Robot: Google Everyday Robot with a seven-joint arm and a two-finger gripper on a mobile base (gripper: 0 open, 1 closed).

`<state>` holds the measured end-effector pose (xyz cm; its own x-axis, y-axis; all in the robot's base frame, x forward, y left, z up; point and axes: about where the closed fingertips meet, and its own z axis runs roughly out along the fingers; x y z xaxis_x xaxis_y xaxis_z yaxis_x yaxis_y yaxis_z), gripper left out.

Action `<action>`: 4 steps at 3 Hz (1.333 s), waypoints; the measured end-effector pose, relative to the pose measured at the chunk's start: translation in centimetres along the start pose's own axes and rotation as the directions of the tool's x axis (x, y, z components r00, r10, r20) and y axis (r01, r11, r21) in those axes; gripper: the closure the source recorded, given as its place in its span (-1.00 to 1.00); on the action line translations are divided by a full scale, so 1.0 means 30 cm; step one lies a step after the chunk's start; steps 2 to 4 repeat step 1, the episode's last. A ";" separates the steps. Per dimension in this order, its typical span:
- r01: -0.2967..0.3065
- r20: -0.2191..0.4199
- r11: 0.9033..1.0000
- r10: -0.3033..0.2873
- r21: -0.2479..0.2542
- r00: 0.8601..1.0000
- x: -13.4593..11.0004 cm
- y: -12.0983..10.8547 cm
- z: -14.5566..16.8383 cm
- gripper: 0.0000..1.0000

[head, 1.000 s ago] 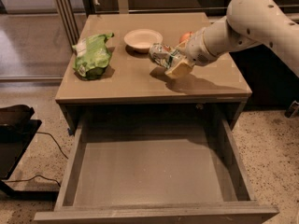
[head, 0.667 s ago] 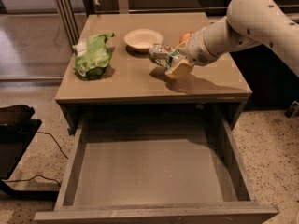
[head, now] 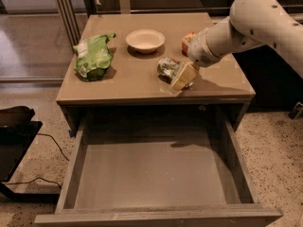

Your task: Pick 7up can from top drawer and place on counter

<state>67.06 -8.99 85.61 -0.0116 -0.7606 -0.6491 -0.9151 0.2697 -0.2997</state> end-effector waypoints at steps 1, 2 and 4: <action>0.000 0.000 1.000 0.000 0.000 1.000 0.000 0.000 0.000 -1.00; 0.000 0.000 1.000 0.000 0.000 1.000 0.000 0.000 0.000 -1.00; 0.000 0.000 1.000 0.000 0.000 1.000 0.000 0.000 0.000 -1.00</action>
Offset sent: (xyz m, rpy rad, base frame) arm 0.0000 0.0000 0.0000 0.0000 0.0000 0.0000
